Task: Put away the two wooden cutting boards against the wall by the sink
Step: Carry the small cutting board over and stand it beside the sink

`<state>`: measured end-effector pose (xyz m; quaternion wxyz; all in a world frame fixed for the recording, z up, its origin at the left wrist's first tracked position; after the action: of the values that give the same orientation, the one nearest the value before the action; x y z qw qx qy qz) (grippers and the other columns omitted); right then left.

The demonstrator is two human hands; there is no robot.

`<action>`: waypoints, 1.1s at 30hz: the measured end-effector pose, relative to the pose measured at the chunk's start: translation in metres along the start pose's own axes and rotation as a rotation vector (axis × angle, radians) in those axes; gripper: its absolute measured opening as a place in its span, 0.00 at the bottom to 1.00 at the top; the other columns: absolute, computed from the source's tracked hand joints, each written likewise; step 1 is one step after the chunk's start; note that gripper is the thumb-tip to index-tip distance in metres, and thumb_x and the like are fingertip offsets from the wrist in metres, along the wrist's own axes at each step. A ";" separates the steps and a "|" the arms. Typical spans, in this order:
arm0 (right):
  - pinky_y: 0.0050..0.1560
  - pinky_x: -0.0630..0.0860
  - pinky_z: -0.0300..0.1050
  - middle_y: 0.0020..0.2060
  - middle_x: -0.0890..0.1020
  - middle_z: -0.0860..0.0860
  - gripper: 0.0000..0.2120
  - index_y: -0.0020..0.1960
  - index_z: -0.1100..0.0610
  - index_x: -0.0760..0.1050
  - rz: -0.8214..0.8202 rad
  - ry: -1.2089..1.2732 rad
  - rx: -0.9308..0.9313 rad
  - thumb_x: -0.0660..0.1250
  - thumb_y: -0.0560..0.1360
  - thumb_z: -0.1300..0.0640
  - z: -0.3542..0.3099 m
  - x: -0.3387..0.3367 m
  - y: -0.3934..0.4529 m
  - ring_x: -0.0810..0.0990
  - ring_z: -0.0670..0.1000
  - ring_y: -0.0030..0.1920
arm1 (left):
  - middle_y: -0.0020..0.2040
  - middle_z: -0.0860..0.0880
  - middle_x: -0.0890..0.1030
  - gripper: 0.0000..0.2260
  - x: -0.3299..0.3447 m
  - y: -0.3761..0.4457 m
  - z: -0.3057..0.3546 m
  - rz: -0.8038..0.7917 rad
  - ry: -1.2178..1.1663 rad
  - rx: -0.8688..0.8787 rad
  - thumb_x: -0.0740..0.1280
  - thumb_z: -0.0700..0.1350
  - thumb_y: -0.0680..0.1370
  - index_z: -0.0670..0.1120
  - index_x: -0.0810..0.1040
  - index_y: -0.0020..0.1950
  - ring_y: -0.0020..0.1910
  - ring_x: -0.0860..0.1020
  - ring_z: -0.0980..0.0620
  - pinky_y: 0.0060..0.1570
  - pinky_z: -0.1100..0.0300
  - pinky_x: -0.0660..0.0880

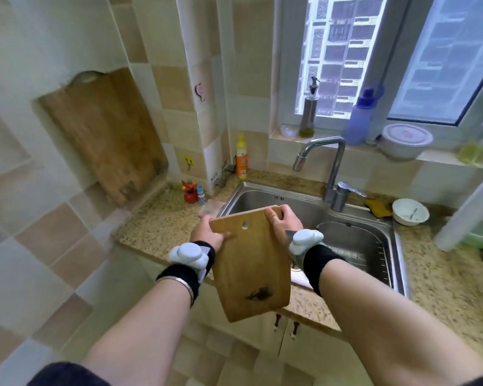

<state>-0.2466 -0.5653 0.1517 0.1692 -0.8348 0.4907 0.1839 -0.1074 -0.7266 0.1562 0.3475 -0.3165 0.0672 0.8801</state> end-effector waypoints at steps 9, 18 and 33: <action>0.50 0.70 0.44 0.51 0.79 0.52 0.21 0.62 0.56 0.71 -0.105 -0.009 -0.064 0.60 0.78 0.42 -0.024 0.013 0.048 0.75 0.52 0.49 | 0.45 0.52 0.77 0.18 -0.005 0.022 0.000 0.131 -0.019 -0.090 0.75 0.48 0.69 0.49 0.73 0.54 0.43 0.75 0.49 0.44 0.59 0.70; 0.59 0.74 0.50 0.58 0.79 0.56 0.23 0.64 0.58 0.70 -0.186 -0.036 -0.087 0.60 0.78 0.43 -0.045 0.039 0.079 0.77 0.56 0.57 | 0.44 0.51 0.77 0.14 -0.021 0.046 -0.006 0.185 -0.009 -0.135 0.74 0.47 0.70 0.50 0.72 0.50 0.42 0.75 0.49 0.44 0.60 0.69; 0.54 0.69 0.44 0.60 0.79 0.56 0.24 0.66 0.57 0.69 -0.091 -0.027 -0.006 0.60 0.78 0.42 -0.086 0.088 0.196 0.77 0.57 0.59 | 0.42 0.51 0.77 0.13 -0.046 0.193 -0.001 0.090 -0.052 -0.069 0.73 0.46 0.71 0.50 0.71 0.49 0.40 0.76 0.48 0.39 0.59 0.71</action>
<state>-0.3675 -0.7625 0.1655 0.1815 -0.8541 0.4494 0.1887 -0.2078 -0.8979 0.1632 0.2978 -0.3018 0.0417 0.9047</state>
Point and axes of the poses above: each hand's wrist, its own y-axis towards the middle knuckle, its own x-axis out of the palm, z = x × y, the point moved 4 cm from there along y, towards the middle knuckle
